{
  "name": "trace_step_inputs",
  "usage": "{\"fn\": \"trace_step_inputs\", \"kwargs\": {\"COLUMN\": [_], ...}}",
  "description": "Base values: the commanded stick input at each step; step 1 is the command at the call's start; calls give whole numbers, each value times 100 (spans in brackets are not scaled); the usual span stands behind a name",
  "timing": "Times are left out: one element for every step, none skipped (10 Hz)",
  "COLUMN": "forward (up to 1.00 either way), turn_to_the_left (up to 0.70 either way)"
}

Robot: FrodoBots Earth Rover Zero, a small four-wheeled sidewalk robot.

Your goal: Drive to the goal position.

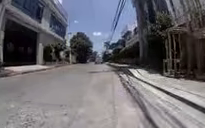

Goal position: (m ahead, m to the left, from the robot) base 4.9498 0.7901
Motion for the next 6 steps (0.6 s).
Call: {"fn": "trace_step_inputs", "kwargs": {"forward": [100, 100, 100, 100, 100, 100], "turn_to_the_left": [5, -17, -35, -21, 5, 5]}}
